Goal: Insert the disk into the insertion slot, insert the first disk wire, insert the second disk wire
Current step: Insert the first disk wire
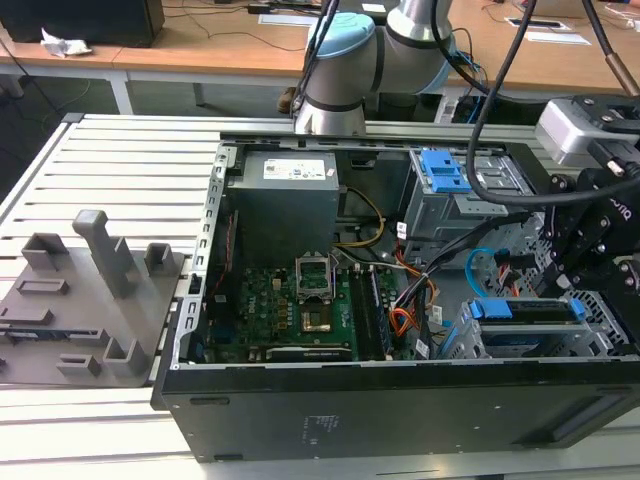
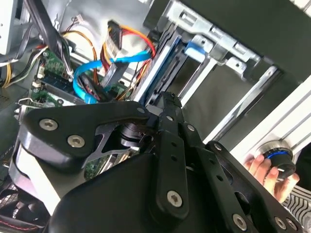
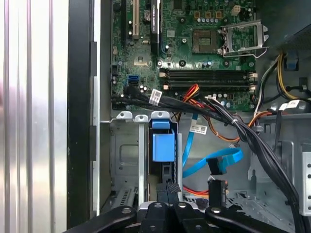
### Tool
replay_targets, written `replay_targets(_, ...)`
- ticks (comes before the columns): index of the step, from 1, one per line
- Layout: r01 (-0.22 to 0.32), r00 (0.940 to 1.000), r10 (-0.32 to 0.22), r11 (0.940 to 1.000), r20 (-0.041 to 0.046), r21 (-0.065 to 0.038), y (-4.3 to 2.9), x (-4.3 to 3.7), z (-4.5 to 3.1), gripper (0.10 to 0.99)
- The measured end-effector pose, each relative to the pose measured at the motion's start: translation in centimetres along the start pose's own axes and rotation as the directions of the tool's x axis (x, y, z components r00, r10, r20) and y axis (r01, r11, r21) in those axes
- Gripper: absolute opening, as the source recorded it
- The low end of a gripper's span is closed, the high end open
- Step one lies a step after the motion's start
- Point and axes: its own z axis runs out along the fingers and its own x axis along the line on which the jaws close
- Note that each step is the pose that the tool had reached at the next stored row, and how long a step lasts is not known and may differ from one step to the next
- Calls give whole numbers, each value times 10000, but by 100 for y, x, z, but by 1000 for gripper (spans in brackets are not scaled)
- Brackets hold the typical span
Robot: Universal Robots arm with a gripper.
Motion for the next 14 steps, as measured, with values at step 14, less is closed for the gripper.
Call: replay_targets(14, 0, 10000, 0, 10000, -10, -3, -152, -4, -83, 106)
